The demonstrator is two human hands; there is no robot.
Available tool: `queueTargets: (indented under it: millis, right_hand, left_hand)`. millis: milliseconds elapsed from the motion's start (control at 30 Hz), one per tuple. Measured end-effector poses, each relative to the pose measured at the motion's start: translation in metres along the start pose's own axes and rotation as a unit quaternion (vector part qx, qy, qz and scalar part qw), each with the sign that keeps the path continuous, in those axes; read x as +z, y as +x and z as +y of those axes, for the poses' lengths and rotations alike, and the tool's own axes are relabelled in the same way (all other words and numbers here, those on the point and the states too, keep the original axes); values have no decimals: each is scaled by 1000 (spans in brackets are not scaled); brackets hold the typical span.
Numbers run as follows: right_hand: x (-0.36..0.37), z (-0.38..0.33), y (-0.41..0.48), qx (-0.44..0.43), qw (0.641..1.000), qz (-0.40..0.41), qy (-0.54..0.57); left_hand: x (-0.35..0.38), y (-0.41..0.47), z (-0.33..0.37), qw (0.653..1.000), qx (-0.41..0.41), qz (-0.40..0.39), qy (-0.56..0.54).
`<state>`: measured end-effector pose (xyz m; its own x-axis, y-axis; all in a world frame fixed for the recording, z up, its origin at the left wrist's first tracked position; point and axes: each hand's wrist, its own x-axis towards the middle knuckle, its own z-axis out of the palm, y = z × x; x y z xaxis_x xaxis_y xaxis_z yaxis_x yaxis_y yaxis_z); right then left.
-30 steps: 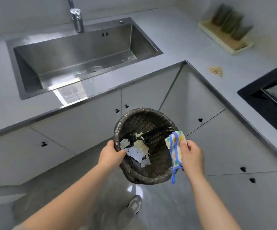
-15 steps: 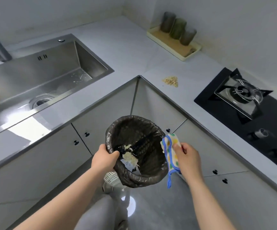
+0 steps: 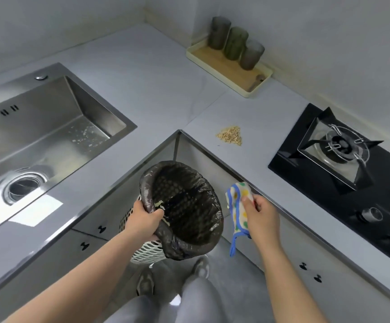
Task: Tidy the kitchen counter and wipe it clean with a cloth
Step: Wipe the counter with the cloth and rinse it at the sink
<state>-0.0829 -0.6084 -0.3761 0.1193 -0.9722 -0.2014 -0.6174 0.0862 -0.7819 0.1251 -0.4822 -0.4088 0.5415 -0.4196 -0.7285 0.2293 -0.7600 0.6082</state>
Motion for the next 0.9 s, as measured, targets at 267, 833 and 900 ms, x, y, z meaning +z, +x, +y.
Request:
queueTargets:
  millis: [267,833,900]
  right_hand:
    - [-14,-19,112,-65,998,-11,-5]
    - [3,-25,310,-186,972,-7,-141]
    - [10,-29,319,-197,969,-7,-150]
  left_hand:
    - [25,27,42,997,-59,48,-19]
    - [71,20,112,983,-122,138,-19]
    - [71,20,115,981,-130,140,-25]
